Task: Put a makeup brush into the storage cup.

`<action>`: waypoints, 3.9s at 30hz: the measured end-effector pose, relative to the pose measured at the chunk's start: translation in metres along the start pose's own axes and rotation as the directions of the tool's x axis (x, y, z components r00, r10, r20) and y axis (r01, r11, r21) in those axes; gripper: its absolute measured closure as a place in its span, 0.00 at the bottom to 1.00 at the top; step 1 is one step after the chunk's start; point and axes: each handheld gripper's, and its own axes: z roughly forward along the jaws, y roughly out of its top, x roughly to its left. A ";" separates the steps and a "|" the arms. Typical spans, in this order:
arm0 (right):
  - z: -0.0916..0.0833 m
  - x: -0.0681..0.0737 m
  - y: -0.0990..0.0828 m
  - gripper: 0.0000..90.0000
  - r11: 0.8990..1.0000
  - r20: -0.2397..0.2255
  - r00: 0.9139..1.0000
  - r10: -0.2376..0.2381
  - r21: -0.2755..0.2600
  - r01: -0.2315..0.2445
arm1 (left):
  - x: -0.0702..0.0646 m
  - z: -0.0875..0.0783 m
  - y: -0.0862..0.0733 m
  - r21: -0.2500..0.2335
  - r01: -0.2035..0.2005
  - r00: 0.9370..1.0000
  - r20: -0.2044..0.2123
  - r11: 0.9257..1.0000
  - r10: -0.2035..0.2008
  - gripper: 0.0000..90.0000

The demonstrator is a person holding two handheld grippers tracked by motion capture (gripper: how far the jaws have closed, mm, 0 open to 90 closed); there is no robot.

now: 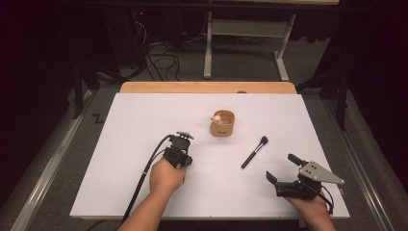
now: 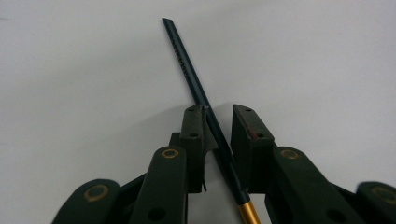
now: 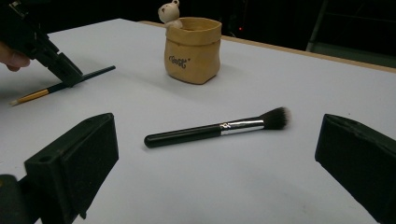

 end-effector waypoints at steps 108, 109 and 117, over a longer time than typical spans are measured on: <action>0.004 0.002 -0.004 0.01 1.000 -0.013 1.000 -0.013 0.023 0.013 | -0.016 -0.053 -0.018 0.017 -0.394 0.910 0.151 0.919 0.387 0.93; 0.004 0.002 -0.004 0.01 1.000 -0.014 1.000 -0.014 0.023 0.015 | -0.017 -0.055 -0.018 0.021 -0.407 0.904 0.155 0.913 0.399 0.93; 0.005 0.004 -0.004 0.01 0.999 -0.018 1.000 -0.018 0.027 0.018 | -0.027 -0.056 -0.019 0.042 -0.469 0.871 0.189 0.882 0.454 0.93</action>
